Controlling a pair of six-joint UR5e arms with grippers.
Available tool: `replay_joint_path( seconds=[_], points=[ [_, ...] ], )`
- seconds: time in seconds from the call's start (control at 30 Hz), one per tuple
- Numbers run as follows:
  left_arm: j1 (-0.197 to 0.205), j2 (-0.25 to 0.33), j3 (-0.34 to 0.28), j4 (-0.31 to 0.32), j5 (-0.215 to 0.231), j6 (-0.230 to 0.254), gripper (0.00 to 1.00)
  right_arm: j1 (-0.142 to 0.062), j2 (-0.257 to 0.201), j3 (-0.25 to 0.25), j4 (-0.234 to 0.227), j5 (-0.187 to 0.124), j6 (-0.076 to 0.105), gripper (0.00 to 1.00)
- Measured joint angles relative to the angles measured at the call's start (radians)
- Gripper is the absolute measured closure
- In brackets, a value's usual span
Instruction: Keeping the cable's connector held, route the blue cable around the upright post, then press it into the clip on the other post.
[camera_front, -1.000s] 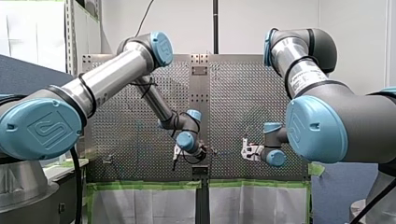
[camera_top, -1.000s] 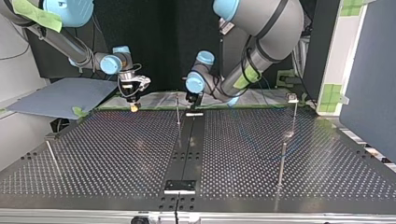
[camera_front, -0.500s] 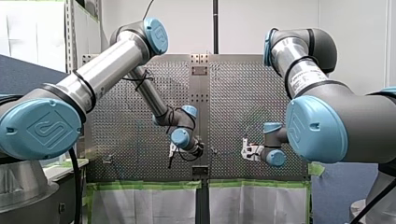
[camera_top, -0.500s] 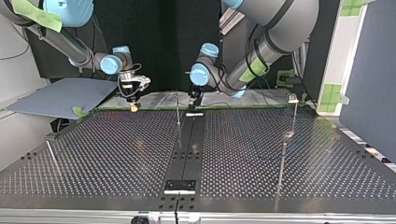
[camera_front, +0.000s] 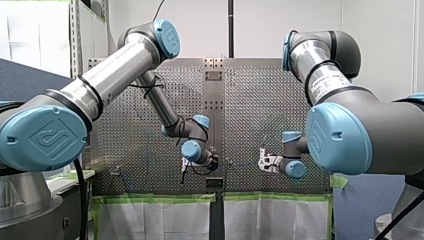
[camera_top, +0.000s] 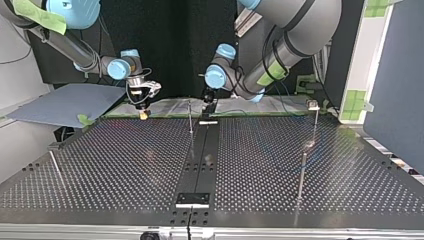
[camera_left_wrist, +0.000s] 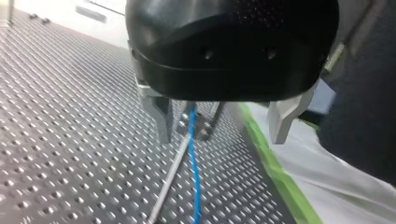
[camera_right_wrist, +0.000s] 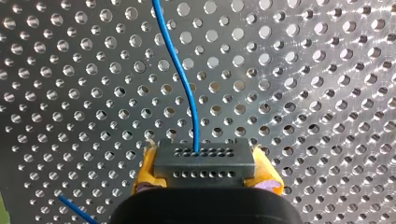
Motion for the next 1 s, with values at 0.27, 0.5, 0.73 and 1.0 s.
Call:
replay_joint_path(
  seconds=[0.27, 0.5, 0.73, 1.0],
  points=[
    [0.000, 0.000, 0.000, 0.035, 0.040, -0.030, 0.00, 0.000, 0.000, 0.000, 0.000, 0.000, 0.000, 1.00],
    [0.000, 0.000, 0.000, 0.014, 0.043, -0.031, 0.00, 0.000, 0.000, 0.000, 0.000, 0.000, 0.001, 1.00],
    [0.000, 0.000, 0.000, 0.006, 0.043, -0.032, 0.00, 0.000, 0.000, 0.000, 0.001, 0.000, 0.002, 1.00],
    [-0.030, 0.000, -0.001, 0.006, 0.040, -0.038, 0.00, 0.000, 0.000, 0.000, 0.001, 0.000, 0.003, 1.00]
  ],
)
